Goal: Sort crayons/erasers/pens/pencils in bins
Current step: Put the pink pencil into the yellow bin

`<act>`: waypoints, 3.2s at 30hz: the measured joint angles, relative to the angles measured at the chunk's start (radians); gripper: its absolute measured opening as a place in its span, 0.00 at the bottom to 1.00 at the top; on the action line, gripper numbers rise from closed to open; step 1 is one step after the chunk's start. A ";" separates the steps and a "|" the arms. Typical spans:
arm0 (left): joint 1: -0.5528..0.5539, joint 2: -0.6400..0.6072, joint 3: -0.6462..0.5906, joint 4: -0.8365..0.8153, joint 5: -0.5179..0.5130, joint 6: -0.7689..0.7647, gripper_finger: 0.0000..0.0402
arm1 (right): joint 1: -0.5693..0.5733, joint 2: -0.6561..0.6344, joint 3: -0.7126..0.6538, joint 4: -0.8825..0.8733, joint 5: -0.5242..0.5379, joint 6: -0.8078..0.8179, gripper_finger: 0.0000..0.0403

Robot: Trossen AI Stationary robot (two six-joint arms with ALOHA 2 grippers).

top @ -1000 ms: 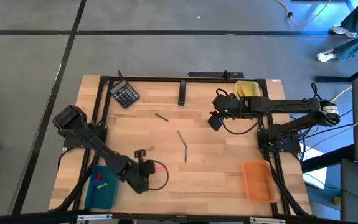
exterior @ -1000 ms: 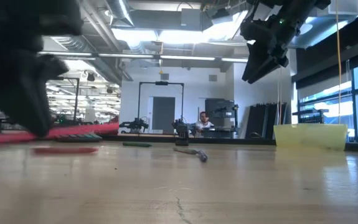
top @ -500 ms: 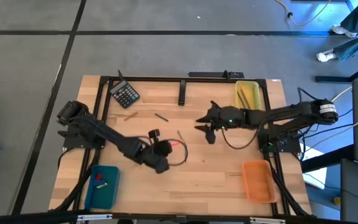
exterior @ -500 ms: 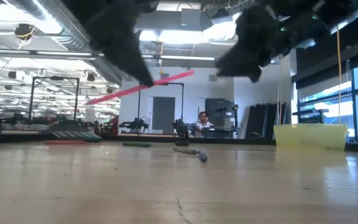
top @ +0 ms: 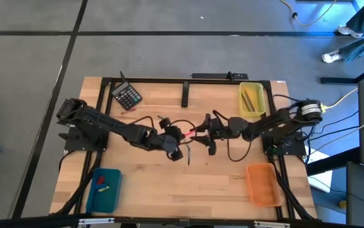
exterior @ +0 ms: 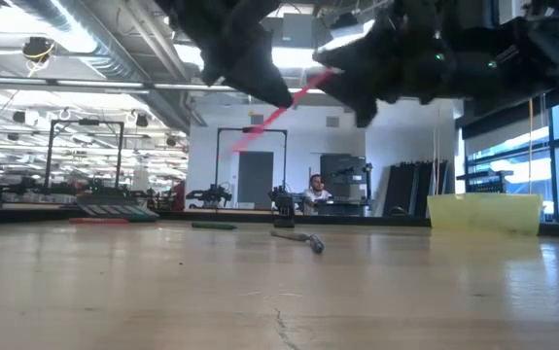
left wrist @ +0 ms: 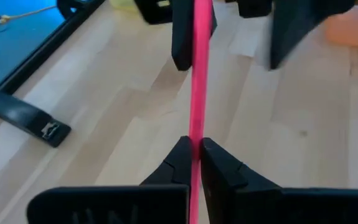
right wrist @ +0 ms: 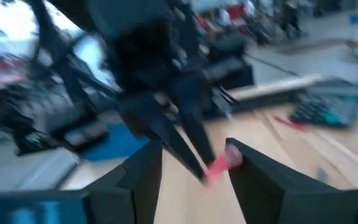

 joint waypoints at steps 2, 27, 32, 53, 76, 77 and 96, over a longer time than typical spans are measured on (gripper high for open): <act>0.011 0.000 0.000 0.013 0.013 0.010 0.03 | 0.000 0.032 0.007 0.063 -0.021 0.015 0.48; -0.001 -0.069 0.000 0.113 0.098 0.137 0.01 | 0.000 0.068 0.031 0.110 -0.032 0.012 0.23; -0.002 -0.068 0.000 0.113 0.115 0.138 0.01 | -0.001 0.068 0.033 0.155 -0.055 0.016 0.23; 0.003 -0.067 0.000 0.078 0.171 0.061 0.18 | -0.089 0.043 0.033 0.022 -0.148 0.193 0.08; 0.127 -0.066 -0.272 0.088 0.115 -0.128 0.33 | -0.495 -0.564 0.330 -1.741 0.786 -0.015 0.10; 0.126 -0.066 -0.274 0.089 0.115 -0.128 0.33 | -0.530 -0.556 0.330 -1.745 0.782 -0.025 0.10; 0.109 -0.066 -0.274 0.094 0.113 -0.099 0.33 | -0.918 -0.245 0.292 -1.701 0.538 -0.104 0.13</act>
